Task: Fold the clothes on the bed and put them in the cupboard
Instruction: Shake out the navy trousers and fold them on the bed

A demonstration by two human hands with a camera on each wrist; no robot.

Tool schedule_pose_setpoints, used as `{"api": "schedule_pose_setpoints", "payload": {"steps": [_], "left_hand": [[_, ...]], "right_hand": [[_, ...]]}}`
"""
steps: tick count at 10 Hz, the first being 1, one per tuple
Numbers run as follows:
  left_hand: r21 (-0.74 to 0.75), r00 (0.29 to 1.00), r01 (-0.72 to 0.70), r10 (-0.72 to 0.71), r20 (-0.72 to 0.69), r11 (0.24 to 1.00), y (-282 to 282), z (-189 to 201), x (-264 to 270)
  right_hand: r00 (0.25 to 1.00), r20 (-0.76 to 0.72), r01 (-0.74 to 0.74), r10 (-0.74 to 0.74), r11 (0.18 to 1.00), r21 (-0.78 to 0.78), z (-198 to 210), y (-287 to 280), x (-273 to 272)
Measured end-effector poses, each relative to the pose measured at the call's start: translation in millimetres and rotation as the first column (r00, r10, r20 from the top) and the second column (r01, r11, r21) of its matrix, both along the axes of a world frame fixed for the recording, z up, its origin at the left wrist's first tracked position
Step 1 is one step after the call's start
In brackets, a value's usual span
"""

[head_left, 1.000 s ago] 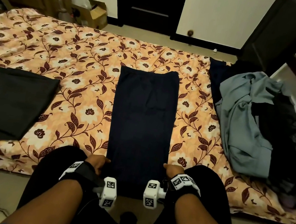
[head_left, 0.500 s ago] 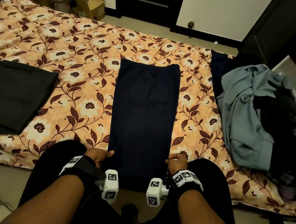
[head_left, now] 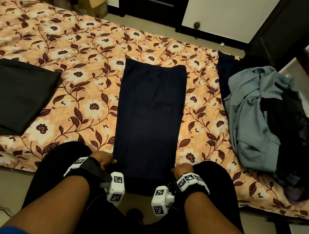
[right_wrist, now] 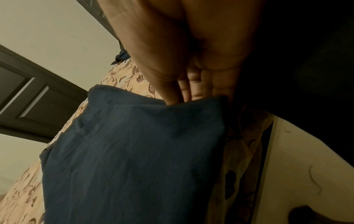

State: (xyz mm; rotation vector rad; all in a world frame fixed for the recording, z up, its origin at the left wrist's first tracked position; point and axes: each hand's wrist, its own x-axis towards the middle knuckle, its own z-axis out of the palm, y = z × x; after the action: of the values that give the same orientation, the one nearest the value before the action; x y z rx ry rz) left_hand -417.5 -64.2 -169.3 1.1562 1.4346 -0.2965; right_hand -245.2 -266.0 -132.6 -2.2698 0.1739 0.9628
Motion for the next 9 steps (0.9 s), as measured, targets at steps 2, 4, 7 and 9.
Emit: {"api": "schedule_pose_setpoints", "payload": {"steps": [2,4,7,9], "left_hand": [[-0.050,0.979,-0.186,0.189,0.081,0.981,-4.7,11.3,-2.5],[-0.128,0.956,-0.289,0.292,0.004,0.949,-5.1,16.7,2.8],[0.032,0.963,0.267,-0.266,-0.031,0.963,2.2,12.5,-5.2],[0.024,0.995,-0.104,0.104,-0.005,0.994,0.1,-0.7,-4.6]], "right_hand": [[0.971,0.131,-0.202,0.201,0.979,-0.009,-13.4,-2.3,5.7],[0.897,0.003,-0.427,0.442,0.870,-0.248,-1.3,1.3,6.7],[0.875,0.003,-0.466,0.484,0.843,-0.269,5.7,3.8,10.4],[0.870,0.011,-0.469,0.492,0.836,-0.285,5.1,1.1,3.0]]}}
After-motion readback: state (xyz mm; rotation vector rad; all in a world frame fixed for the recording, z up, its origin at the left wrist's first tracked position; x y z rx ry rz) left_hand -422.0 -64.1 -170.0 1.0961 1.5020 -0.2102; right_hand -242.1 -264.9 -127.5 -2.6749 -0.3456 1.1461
